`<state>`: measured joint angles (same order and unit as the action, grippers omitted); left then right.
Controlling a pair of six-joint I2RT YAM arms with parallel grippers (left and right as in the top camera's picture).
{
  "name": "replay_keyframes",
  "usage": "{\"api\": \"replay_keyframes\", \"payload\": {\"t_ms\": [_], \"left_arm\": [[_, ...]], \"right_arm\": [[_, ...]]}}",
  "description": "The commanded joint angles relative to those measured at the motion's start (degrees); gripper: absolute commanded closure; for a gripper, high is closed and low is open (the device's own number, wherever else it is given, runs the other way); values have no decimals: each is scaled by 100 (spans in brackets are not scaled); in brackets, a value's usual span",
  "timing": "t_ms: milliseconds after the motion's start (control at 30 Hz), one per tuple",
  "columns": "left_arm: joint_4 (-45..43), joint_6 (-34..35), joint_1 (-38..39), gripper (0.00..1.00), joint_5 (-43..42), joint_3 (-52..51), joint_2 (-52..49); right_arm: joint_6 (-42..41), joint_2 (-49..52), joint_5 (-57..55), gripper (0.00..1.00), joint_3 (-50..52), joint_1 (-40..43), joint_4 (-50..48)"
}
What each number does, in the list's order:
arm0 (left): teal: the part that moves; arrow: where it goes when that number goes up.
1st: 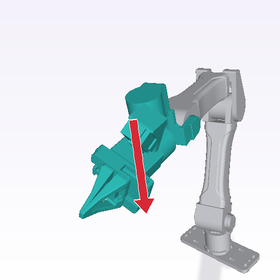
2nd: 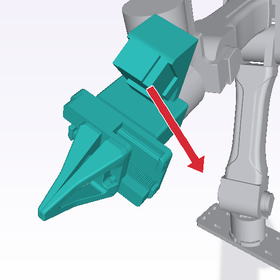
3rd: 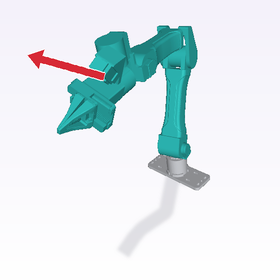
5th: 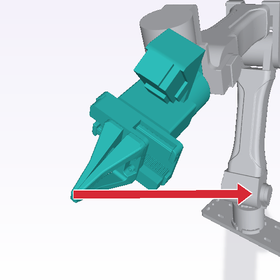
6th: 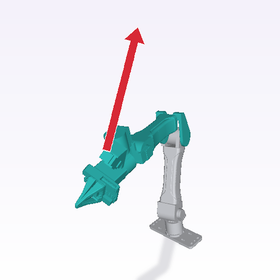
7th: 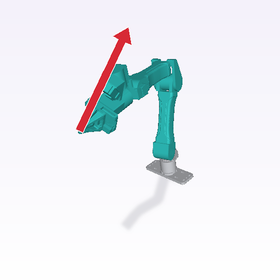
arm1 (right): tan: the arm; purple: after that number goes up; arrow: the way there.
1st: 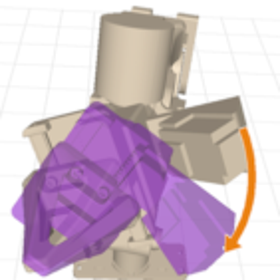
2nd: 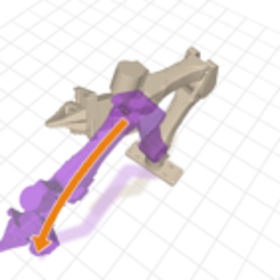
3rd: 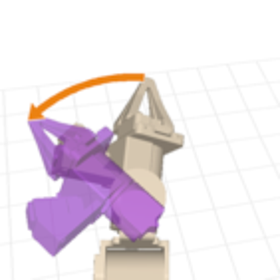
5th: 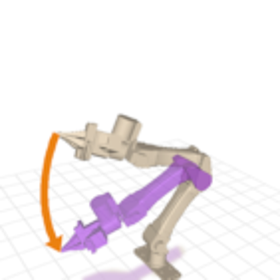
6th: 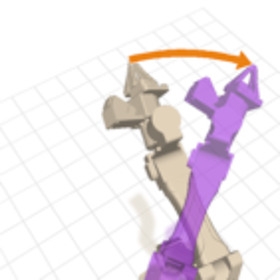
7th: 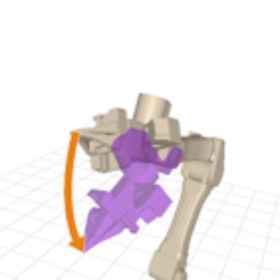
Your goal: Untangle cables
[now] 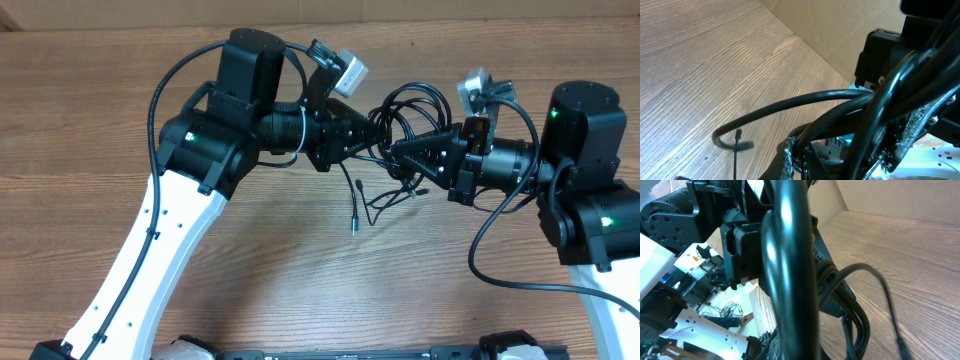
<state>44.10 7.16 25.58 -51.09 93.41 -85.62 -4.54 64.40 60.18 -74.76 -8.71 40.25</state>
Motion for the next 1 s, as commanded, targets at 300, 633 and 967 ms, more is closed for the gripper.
{"api": "replay_keyframes", "payload": {"t_ms": [300,633,967], "left_arm": [[-109,-24,70,96,-118,57,177],[-516,-26,-48,96,1152,59,1093],[-522,-28,-48,96,1915,59,1484]], "right_arm": [[-13,2,205,96,-20,-24,28],[-13,2,203,96,-20,-24,57],[-13,2,295,96,-20,-24,61]]}}
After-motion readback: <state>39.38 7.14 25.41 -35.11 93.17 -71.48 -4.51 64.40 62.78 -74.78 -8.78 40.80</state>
